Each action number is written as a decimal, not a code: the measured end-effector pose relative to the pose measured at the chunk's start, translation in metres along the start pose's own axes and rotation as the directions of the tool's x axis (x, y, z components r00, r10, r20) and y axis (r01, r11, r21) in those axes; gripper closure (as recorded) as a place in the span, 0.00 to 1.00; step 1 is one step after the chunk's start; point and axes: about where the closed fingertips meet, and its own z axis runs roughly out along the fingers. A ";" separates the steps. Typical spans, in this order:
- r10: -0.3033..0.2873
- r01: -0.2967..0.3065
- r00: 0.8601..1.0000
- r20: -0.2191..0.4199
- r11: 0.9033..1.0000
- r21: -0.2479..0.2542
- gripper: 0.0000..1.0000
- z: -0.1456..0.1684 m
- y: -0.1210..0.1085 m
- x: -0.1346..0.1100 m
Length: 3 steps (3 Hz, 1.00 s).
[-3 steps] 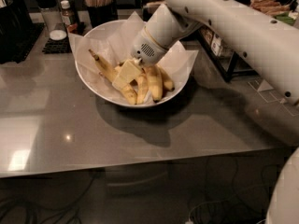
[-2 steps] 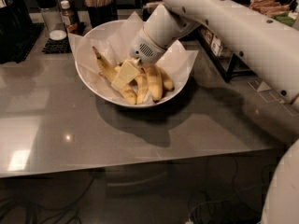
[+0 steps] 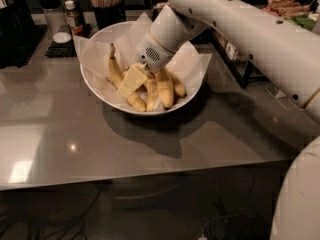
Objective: Pick banana from white bowl
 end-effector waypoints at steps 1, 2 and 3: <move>0.005 -0.005 1.000 -0.013 1.000 0.001 0.55 0.002 -0.001 0.001; 0.010 -0.009 0.999 -0.031 1.000 0.011 0.77 0.004 -0.003 0.002; 0.011 -0.008 0.999 -0.048 0.998 0.062 0.99 0.003 -0.006 0.008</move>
Offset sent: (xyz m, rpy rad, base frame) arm 0.0081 -0.0066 -0.0289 -0.1153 -0.0090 -0.0328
